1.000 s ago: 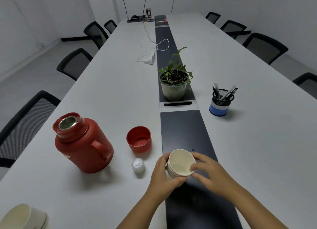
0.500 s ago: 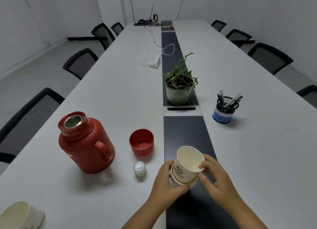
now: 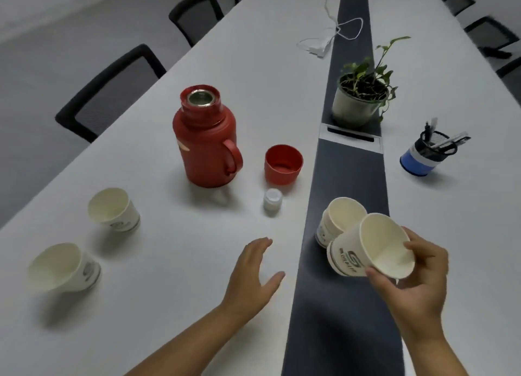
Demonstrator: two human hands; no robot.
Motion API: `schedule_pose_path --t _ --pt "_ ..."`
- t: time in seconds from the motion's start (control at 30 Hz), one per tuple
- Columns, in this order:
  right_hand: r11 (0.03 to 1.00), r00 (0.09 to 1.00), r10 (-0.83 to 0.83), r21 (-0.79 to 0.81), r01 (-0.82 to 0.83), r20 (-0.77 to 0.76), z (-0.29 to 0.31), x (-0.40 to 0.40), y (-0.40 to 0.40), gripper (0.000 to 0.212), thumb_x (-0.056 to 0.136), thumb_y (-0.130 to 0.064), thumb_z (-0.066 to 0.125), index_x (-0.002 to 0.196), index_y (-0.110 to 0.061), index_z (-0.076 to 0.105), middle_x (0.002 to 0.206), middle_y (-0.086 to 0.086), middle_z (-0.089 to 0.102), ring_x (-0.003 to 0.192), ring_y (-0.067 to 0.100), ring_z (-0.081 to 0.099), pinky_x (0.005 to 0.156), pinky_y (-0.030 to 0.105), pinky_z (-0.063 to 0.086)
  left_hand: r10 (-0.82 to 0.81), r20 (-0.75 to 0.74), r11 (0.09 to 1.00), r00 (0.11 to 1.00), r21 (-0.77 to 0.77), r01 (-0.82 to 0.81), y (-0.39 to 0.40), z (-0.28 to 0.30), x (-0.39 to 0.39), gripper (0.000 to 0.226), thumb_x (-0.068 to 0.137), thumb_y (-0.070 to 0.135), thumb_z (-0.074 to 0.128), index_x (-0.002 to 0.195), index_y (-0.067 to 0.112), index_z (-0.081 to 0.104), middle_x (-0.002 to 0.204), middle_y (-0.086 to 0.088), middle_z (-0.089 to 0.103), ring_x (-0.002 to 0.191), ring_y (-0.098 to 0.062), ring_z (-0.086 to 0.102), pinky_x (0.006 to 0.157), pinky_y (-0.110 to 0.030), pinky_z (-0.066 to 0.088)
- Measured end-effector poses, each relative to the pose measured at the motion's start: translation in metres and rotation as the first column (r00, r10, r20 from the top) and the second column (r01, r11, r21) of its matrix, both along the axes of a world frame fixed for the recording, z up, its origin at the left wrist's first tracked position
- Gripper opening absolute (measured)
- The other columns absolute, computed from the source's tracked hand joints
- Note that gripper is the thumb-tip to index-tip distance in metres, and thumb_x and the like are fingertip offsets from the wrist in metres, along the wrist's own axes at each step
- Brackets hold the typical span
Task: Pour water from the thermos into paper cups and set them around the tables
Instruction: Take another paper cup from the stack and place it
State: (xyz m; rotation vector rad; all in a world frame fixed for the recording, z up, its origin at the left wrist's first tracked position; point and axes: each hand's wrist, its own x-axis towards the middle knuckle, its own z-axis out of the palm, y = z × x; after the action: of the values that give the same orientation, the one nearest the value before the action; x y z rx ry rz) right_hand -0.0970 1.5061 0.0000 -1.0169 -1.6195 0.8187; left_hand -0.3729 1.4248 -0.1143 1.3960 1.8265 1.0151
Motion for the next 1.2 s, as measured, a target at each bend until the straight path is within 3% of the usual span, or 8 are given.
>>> schedule_pose_path --t 0.1,0.23,0.4,0.53,0.7,0.83,1.03,1.2 --pt "0.988 0.993 0.097 -0.130 -0.087 0.073 -0.010 -0.046 -0.029 0.099 0.058 -0.012 0.093 0.144 -0.006 0.044 0.145 0.005 0.053 0.133 0.030 0.055 0.106 0.024 0.053 0.091 -0.108 0.996 0.990 0.016 -0.090 -0.085 -0.046 -0.055 0.052 0.101 0.041 0.074 0.150 0.032 0.059 0.160 0.021 0.045 0.151 -0.004 0.040 0.122 -0.039 0.044" --pt "0.934 0.939 0.263 -0.304 -0.190 0.222 -0.036 -0.124 -0.068 0.113 0.058 -0.037 0.096 0.157 -0.027 0.043 0.145 -0.021 0.051 0.136 0.005 0.051 0.111 0.040 0.048 0.235 -0.270 0.970 0.934 0.009 -0.241 -0.186 -0.072 -0.125 0.034 0.103 0.034 0.066 0.134 0.024 0.071 0.150 0.013 0.057 0.145 -0.013 0.049 0.114 -0.044 0.051" --pt "0.895 0.866 0.399 -0.334 -0.296 0.301 -0.067 -0.222 -0.092 0.108 0.062 -0.057 0.091 0.155 -0.028 0.045 0.144 -0.023 0.046 0.137 0.001 0.047 0.112 0.040 0.046 0.346 -0.392 0.928 0.853 0.008 -0.373 -0.271 -0.078 -0.185 0.053 0.111 0.050 0.042 0.126 0.013 0.076 0.142 -0.002 0.065 0.138 -0.025 0.058 0.112 -0.042 0.051" --pt "0.914 0.918 0.304 -0.350 -0.206 0.255 -0.079 -0.283 -0.079 0.100 0.064 -0.048 0.094 0.152 -0.029 0.049 0.147 -0.018 0.049 0.136 0.006 0.050 0.115 0.041 0.045 0.410 -0.474 0.867 0.780 -0.065 -0.495 -0.291 -0.083 -0.242 0.058 0.103 0.048 0.046 0.137 0.008 0.070 0.151 -0.012 0.062 0.147 -0.036 0.051 0.117 -0.053 0.045" --pt "0.941 0.931 0.227 -0.311 -0.135 0.284 -0.082 -0.333 -0.048 0.098 0.067 -0.041 0.093 0.152 -0.024 0.047 0.147 -0.005 0.049 0.136 0.015 0.050 0.113 0.041 0.045 0.390 -0.495 0.847 0.777 -0.139 -0.513 -0.272 -0.087 -0.295 0.073 0.105 0.058 0.038 0.157 0.009 0.053 0.171 -0.018 0.037 0.165 -0.037 0.021 0.129 -0.057 0.024" --pt "0.966 0.901 0.167 -0.249 -0.068 0.400 -0.093 -0.350 -0.031 0.096 0.073 -0.031 0.096 0.153 -0.020 0.045 0.148 0.000 0.048 0.140 0.020 0.047 0.114 0.044 0.043 0.324 -0.567 0.873 0.758 -0.130 -0.470 -0.262 -0.086 -0.295 0.085 0.110 0.065 0.016 0.156 0.004 0.054 0.170 -0.025 0.037 0.162 -0.041 0.025 0.130 -0.054 0.014" --pt "0.973 0.905 0.083 -0.230 0.016 0.417 -0.101 -0.353 -0.032 0.093 0.074 -0.030 0.095 0.153 -0.021 0.047 0.146 0.000 0.050 0.140 0.022 0.047 0.113 0.047 0.045 0.308 -0.546 0.878 0.779 -0.151 -0.453 -0.263 -0.086 -0.290 0.081 0.111 0.063 0.017 0.155 0.007 0.056 0.169 -0.023 0.040 0.161 -0.040 0.029 0.133 -0.040 -0.003" --pt "0.972 0.908 0.109 -0.236 -0.012 0.405 -0.100 -0.355 -0.043 0.090 0.070 -0.032 0.095 0.146 -0.026 0.047 0.144 -0.005 0.050 0.140 0.020 0.043 0.107 0.046 0.046 0.396 -0.408 0.870 0.823 -0.120 -0.478 -0.261 -0.095 -0.304 0.057 0.104 0.047 0.051 0.148 0.011 0.062 0.165 -0.016 0.047 0.155 -0.038 0.039 0.123 -0.053 0.034"
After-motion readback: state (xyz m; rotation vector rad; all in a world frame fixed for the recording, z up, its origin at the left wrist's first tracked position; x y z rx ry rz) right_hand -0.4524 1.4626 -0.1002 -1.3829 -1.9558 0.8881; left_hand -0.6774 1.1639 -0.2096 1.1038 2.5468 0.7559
